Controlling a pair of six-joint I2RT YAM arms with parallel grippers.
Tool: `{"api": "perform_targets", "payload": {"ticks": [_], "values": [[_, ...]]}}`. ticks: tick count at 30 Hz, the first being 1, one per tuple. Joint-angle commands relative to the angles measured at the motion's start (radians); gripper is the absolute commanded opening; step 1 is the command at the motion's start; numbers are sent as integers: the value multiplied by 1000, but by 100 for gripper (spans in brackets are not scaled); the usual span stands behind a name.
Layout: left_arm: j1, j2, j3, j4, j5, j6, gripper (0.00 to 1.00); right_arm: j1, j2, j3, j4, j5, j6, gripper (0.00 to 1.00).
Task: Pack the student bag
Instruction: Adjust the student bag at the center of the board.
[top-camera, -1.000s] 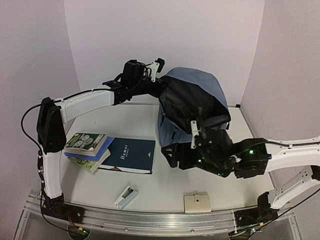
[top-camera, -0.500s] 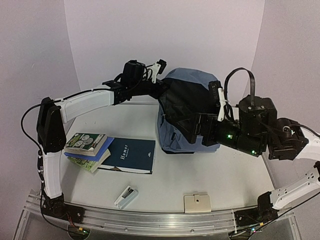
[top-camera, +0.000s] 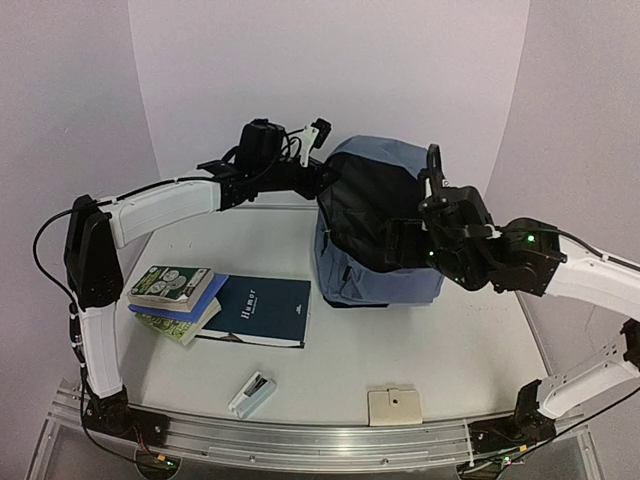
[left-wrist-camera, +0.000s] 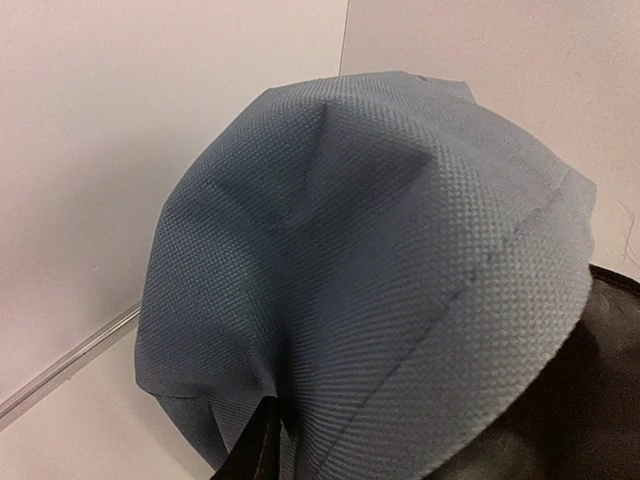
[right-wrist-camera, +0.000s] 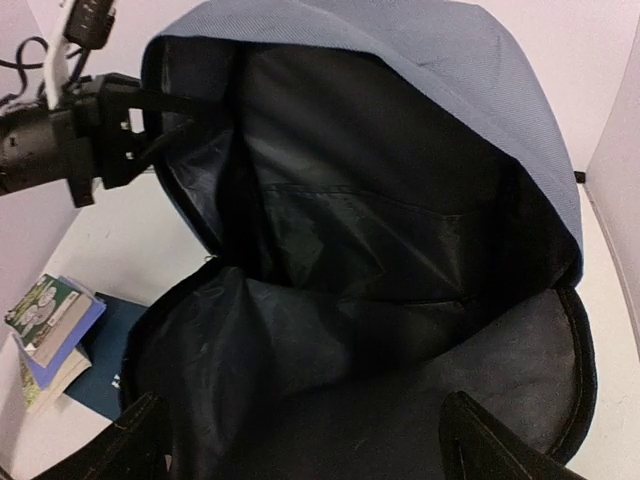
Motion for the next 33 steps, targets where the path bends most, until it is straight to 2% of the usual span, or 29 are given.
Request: {"api": "perform_targets", "payload": {"ticks": [1,6,10,11,16,19,23,27,33], "values": [[0,-66,-17,14,13,6,19,-4,55,-59,-3,-15,8,83],[0,-80,-51,25,22,0,28,-4,84,-240,72,-104,166,77],[0,-98,-74,11,40,1,38,-4,75,-300,158,-113,196,77],[0,-107,-85,10,44,-1,43,-4,72,-299,169,-111,193,77],[0,-213,-217,35,83,-12,87,-4,53,-284,184,-94,179,80],[0,-315,-329,50,88,-41,99,-4,25,-294,184,-82,186,84],[0,-457,-476,32,28,-119,100,-4,-27,-294,178,-97,193,92],[3,-569,-610,-33,-96,-219,100,-4,-75,-262,170,-115,187,97],[56,-612,-682,-184,-184,-332,100,-4,-100,-209,144,-80,139,98]]}}
